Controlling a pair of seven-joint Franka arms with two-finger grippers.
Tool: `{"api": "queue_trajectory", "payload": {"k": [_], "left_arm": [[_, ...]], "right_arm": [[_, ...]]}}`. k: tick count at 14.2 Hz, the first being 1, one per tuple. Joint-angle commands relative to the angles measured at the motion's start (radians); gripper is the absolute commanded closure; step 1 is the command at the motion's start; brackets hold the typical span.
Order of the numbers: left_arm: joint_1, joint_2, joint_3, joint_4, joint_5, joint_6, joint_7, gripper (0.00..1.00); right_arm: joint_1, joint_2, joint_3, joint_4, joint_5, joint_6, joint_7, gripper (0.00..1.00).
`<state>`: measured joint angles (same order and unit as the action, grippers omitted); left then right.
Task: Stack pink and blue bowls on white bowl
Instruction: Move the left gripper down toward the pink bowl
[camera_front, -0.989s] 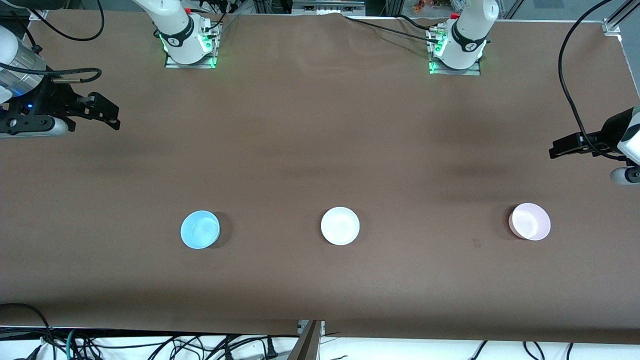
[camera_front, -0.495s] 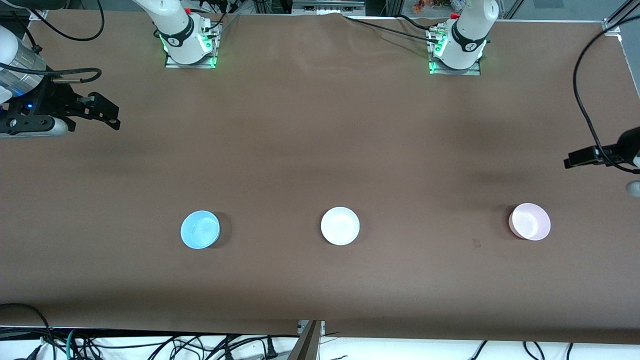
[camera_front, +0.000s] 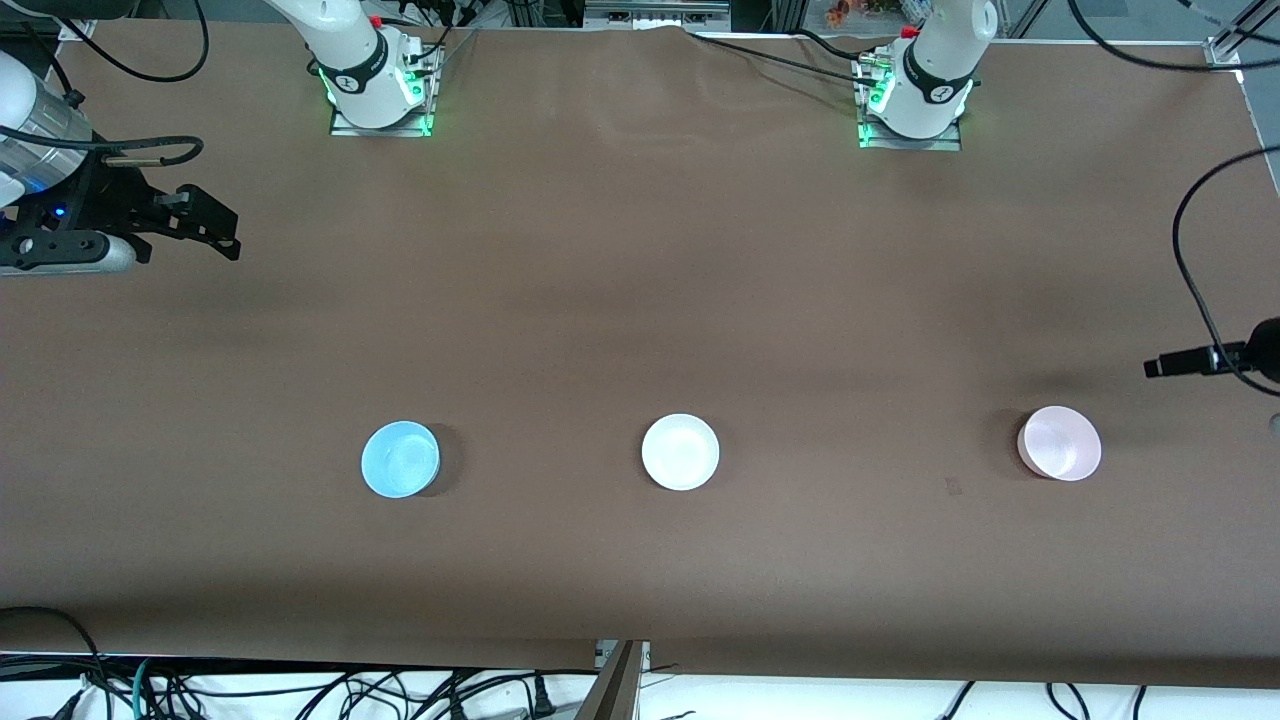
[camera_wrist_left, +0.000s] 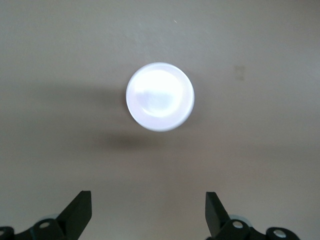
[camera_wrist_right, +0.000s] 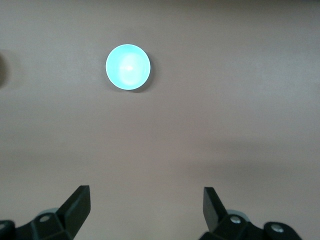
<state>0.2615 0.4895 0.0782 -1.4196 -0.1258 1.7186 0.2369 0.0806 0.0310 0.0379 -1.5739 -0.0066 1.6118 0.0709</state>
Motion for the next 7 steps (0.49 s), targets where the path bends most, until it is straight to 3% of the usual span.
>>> {"api": "queue_trajectory", "payload": {"k": [1,7], "left_arm": [[0.034,0.085,0.002,0.01,-0.058,0.096,0.097,0.0],[0.056,0.227,0.002,0.008,-0.169,0.257,0.147,0.0]], "right_arm": [[0.002,-0.013,0.0,-0.011,-0.004,0.008,0.013,0.0],[0.001,-0.013,0.0,-0.011,-0.003,0.017,0.015,0.0]]}}
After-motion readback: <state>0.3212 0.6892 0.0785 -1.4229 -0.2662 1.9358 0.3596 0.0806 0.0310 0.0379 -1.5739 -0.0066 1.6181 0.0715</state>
